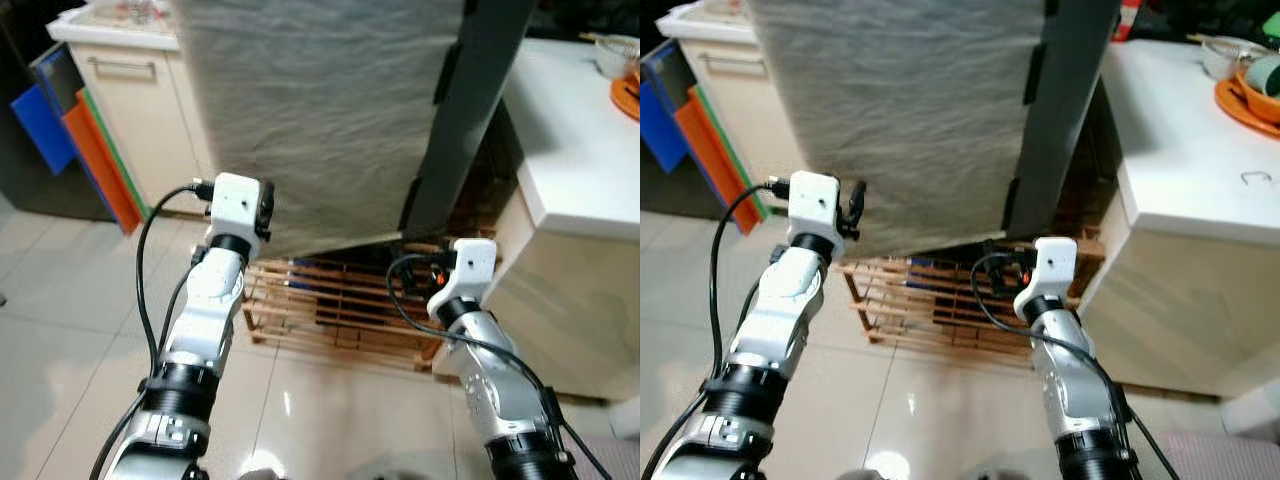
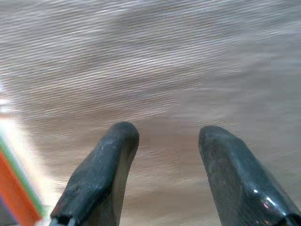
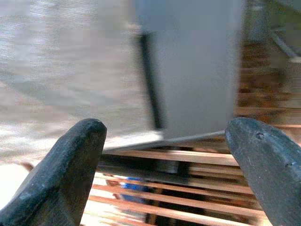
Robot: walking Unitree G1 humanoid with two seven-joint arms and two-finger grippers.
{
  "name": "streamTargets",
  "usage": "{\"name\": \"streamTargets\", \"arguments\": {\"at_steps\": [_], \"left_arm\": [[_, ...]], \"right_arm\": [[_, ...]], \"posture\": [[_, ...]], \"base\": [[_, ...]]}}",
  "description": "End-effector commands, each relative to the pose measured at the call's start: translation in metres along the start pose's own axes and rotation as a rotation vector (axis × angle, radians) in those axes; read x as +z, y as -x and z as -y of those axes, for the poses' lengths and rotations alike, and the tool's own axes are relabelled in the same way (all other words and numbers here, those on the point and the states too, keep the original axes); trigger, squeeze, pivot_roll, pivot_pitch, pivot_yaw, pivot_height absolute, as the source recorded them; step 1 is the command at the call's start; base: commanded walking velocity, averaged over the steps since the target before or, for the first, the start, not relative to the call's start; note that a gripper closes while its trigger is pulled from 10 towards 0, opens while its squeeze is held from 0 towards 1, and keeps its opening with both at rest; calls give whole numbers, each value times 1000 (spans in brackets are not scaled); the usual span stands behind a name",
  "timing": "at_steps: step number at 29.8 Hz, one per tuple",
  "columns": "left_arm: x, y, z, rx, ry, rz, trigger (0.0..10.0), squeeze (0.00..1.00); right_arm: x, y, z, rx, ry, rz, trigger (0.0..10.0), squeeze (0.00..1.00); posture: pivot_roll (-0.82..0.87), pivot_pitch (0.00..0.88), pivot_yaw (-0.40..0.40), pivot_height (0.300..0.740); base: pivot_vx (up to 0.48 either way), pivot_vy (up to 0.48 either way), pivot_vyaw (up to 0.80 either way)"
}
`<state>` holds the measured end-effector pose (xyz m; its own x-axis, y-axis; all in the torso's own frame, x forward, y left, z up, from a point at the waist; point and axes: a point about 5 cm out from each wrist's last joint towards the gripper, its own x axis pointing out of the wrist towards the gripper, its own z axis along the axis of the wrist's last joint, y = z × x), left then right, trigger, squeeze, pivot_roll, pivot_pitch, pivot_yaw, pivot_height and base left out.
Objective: Restocking fridge
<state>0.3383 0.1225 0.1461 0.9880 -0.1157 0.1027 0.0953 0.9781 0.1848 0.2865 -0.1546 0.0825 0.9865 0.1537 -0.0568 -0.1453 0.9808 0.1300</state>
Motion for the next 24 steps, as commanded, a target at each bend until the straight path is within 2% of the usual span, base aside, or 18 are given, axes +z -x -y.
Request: {"name": "streamTargets", "arguments": {"at_steps": [1, 8, 19, 24], "left_arm": [[3, -5, -9, 28, -3, 7, 10000, 0], [6, -11, -16, 51, -21, 26, 10000, 0], [-1, -4, 0, -1, -61, 12, 10000, 0], [-4, -6, -2, -2, -56, -3, 10000, 0]], "right_arm": [[6, -1, -1, 3, 4, 19, 10000, 0], [6, -1, -1, 4, 2, 20, 10000, 0], [5, -1, 1, 6, 5, 14, 10000, 0], [5, -2, 1, 6, 6, 14, 10000, 0]], "posture": [[43, 51, 10, 740], [40, 51, 10, 740], [46, 34, 8, 740], [45, 21, 8, 740]], "base": [[446, 0, 0], [443, 0, 0], [0, 0, 0], [0, 0, 0]]}}
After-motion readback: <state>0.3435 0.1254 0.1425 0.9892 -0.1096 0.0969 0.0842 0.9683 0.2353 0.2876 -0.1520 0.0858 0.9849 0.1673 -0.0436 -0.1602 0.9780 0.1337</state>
